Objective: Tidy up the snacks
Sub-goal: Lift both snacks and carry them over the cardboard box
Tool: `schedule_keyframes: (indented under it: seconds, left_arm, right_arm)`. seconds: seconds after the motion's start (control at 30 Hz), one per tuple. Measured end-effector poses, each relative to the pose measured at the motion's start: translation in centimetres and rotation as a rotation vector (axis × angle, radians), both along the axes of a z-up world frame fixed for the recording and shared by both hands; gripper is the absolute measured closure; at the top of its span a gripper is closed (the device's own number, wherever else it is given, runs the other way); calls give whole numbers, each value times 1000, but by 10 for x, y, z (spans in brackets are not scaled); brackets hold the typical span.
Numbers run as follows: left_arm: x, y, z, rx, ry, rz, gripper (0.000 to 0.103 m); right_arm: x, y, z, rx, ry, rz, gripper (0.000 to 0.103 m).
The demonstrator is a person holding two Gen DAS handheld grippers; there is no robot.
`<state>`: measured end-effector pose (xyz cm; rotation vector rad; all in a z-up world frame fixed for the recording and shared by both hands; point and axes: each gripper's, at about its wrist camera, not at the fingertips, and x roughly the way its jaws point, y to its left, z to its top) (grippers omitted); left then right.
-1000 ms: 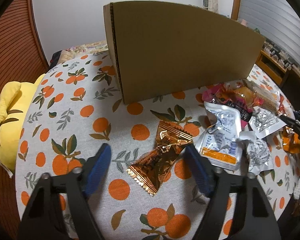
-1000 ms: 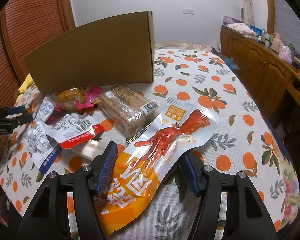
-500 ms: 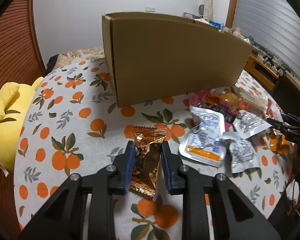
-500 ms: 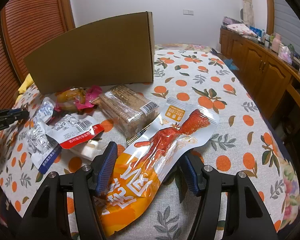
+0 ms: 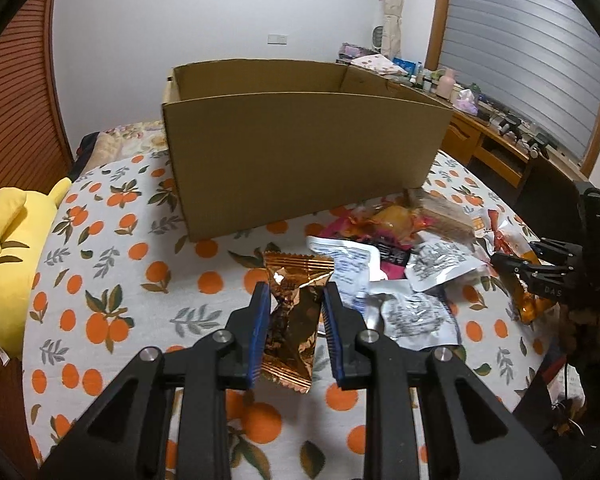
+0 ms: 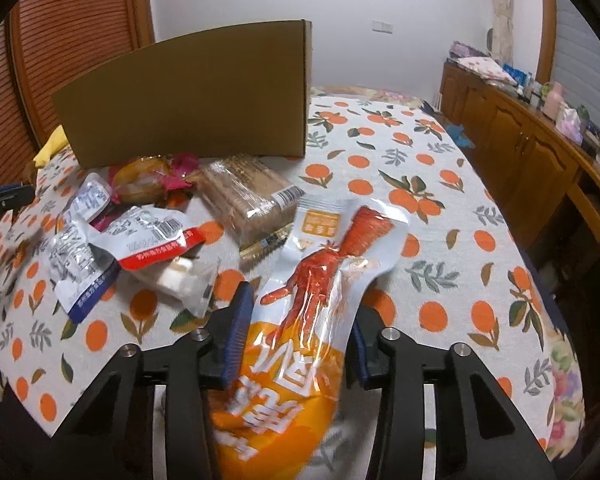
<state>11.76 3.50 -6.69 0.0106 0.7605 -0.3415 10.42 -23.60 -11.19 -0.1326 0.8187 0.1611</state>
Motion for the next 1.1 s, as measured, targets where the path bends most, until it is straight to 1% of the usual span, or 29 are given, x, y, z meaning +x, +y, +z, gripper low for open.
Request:
schedule_keyframes:
  seconds: [0.2, 0.33, 0.47, 0.7, 1.1]
  left_arm:
    - [-1, -9, 0, 1, -1, -17, 79]
    - [-2, -14, 2, 1, -4, -25, 79]
    - [-3, -16, 4, -1, -8, -29, 79]
    - [-3, -22, 9, -2, -19, -41, 79]
    - [1, -32, 26, 5, -52, -57, 79]
  right_arm:
    - [-8, -10, 3, 30, -6, -6, 65]
    - [-9, -14, 10, 55, -29, -15, 66]
    - [-10, -15, 16, 60, -47, -13, 67]
    - [-11, -13, 25, 80, -85, 6, 67]
    - [-13, -1, 47, 76, -133, 53, 67]
